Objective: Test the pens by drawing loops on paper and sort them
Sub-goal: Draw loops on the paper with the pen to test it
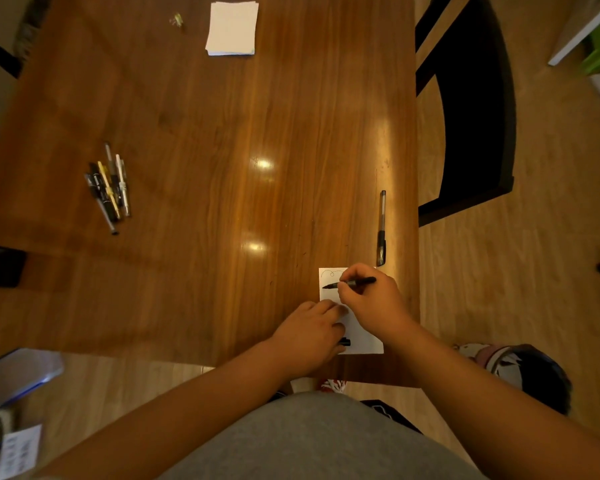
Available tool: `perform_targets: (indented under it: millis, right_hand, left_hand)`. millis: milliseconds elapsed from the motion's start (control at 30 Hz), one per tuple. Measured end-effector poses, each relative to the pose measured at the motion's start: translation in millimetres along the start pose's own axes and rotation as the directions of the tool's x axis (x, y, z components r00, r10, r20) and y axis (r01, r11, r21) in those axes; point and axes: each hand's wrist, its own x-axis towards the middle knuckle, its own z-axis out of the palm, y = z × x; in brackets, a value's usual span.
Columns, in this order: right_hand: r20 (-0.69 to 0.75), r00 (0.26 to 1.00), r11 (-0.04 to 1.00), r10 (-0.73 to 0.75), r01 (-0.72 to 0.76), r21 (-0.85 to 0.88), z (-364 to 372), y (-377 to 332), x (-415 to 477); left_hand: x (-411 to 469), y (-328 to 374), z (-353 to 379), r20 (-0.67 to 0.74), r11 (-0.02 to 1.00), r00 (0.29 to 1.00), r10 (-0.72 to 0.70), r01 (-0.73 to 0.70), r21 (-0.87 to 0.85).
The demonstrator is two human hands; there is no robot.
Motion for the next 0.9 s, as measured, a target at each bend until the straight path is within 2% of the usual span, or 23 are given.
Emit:
perform_targets:
  millis: [467, 800, 900]
  right_hand:
    - [-0.075, 0.997, 1.0, 0.006, -0.005, 0.007, -11.9, -1.1, -4.9]
    - [-0.075, 0.997, 0.999, 0.001, -0.005, -0.045, -9.4, 6.2, -11.2]
    - [-0.058, 0.998, 1.0, -0.01, 0.009, -0.009, -7.6, 6.4, -9.5]
  left_hand:
    - [-0.3, 2.4, 8.9, -0.001, 0.999, 1.0, 0.002, -0.002, 0.034]
    - [2.0, 3.4, 17.5, -0.032, 1.0, 0.999, -0.012, 0.012, -0.009]
    - [3.4, 3.0, 15.0, -0.029, 1.0, 0.999, -0.014, 0.014, -0.01]
